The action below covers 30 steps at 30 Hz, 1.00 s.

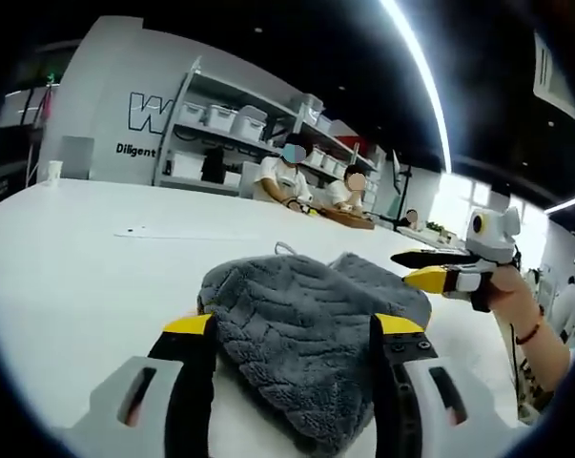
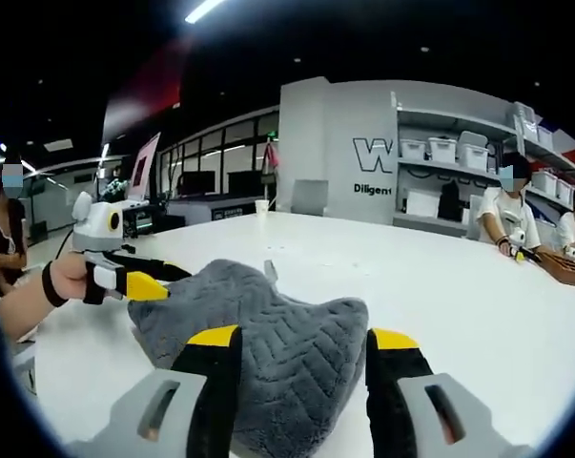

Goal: Open the folded towel by lifting each exposed corner and separating the folded layers until the towel lies flat within the target outline without major curled edges

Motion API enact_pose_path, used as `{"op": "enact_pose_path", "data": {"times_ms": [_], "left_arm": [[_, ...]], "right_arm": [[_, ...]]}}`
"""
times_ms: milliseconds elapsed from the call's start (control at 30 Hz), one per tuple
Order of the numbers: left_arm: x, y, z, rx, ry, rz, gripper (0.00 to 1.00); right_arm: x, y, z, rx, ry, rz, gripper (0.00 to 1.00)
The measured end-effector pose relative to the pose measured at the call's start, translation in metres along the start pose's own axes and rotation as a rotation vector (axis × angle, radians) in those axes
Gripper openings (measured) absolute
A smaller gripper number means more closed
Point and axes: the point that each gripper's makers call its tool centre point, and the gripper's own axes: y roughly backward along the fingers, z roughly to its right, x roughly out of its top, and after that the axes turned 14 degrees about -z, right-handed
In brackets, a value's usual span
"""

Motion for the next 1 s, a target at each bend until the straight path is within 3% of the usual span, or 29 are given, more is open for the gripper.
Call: {"op": "enact_pose_path", "data": {"times_ms": [533,667,1000], "left_arm": [[0.004,-0.008,-0.015,0.025,0.023,0.028,0.62],[0.006,-0.012,-0.014,0.005,0.046,0.035,0.62],[0.01,-0.014,-0.015,0.028,0.043,0.033,0.62]], "right_arm": [[-0.001,-0.014,0.008,-0.005,-0.021,-0.013,0.5],[0.002,-0.015,0.01,-0.003,-0.045,0.001,0.52],[0.007,-0.019,0.008,-0.019,-0.048,0.008,0.53]]}}
